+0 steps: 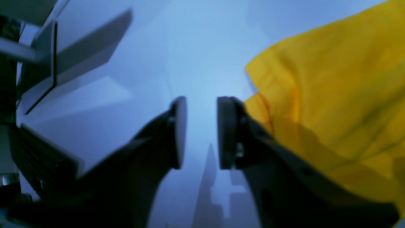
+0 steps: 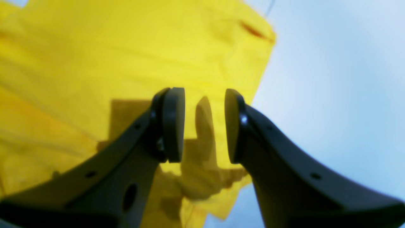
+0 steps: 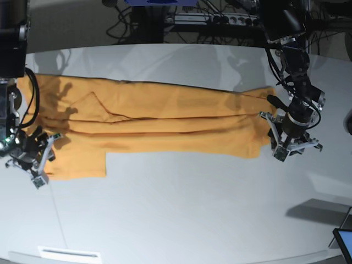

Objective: Fold the T-shirt properly

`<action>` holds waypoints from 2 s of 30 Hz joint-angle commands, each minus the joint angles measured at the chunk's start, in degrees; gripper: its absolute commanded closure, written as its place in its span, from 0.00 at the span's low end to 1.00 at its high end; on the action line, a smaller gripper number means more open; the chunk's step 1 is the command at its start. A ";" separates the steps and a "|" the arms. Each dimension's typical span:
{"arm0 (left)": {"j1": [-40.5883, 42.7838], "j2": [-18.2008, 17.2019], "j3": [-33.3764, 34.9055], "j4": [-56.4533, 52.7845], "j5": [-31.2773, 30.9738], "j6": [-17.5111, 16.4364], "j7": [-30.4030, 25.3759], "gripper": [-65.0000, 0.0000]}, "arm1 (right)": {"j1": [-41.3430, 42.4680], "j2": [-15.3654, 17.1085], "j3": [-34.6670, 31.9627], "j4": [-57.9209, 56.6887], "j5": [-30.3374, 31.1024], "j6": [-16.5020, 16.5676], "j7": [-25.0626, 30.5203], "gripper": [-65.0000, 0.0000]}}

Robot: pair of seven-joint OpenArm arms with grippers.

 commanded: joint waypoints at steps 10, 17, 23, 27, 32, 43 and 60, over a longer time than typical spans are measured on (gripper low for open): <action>-1.40 -2.16 -0.33 -1.00 0.67 0.60 -1.01 0.67 | 10.07 1.42 -5.26 -15.31 0.05 -0.11 6.88 0.63; -2.28 -2.16 -0.33 -1.09 0.67 0.60 -1.10 0.67 | 15.08 2.21 -10.63 -23.75 0.05 -0.11 12.24 0.63; -2.28 -3.21 -2.35 -1.09 0.67 0.60 -1.10 0.67 | 18.78 3.26 -10.71 -30.17 0.05 -0.11 14.88 0.62; -2.19 -3.30 -3.50 -1.09 0.76 0.60 -1.10 0.67 | 19.13 4.06 -11.15 -30.35 0.05 -0.11 14.97 0.62; -2.02 -3.30 -3.85 -1.09 0.76 0.60 -1.10 0.67 | 20.18 4.14 -13.26 -33.95 0.05 -0.38 18.22 0.62; -0.70 -3.30 -3.85 -0.82 0.76 0.60 -1.10 0.67 | 22.73 4.14 -13.44 -43.09 0.05 -0.11 23.41 0.62; -0.70 -3.30 -3.85 -1.00 0.76 0.60 -1.10 0.67 | 23.61 1.59 -13.44 -43.18 0.05 -0.02 23.06 0.63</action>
